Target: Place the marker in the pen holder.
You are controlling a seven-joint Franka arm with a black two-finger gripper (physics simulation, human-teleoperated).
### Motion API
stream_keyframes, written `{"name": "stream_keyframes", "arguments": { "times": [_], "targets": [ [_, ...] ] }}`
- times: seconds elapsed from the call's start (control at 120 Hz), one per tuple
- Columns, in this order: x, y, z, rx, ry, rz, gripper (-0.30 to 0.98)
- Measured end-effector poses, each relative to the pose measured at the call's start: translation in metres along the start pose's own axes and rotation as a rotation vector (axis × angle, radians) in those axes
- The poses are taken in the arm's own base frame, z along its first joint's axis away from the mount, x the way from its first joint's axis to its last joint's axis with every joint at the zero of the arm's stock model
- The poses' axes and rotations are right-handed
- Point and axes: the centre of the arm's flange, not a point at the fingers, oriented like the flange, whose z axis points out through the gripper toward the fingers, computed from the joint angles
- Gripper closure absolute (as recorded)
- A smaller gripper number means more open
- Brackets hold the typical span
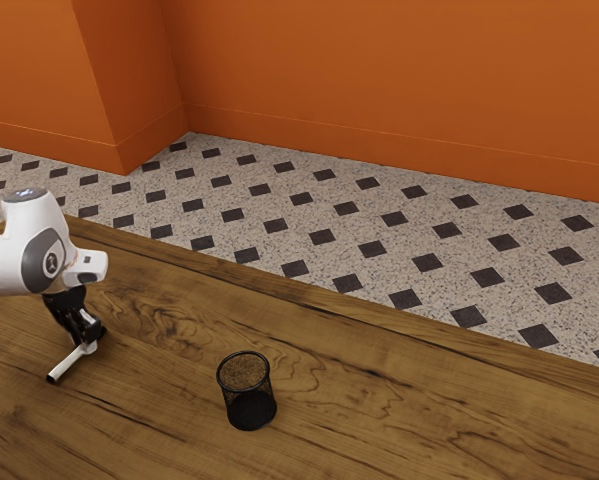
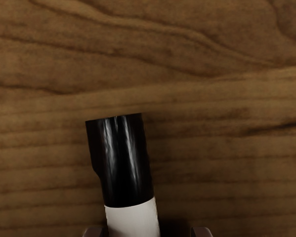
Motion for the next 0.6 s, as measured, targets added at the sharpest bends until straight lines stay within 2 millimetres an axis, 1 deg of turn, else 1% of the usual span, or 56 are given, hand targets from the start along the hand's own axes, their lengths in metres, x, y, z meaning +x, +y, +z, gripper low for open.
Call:
{"name": "stream_keyframes", "arguments": {
  "times": [0.183, 0.367, 0.6],
  "targets": [
    [-0.0020, 0.0012, 0.0026, -0.027, -0.003, -0.011, 0.58],
    [-0.0030, 0.0018, 0.0035, -0.039, -0.006, -0.014, 0.71],
    [-0.0005, 0.0050, 0.0027, -0.033, -0.006, -0.009, 0.78]
  ]
}}
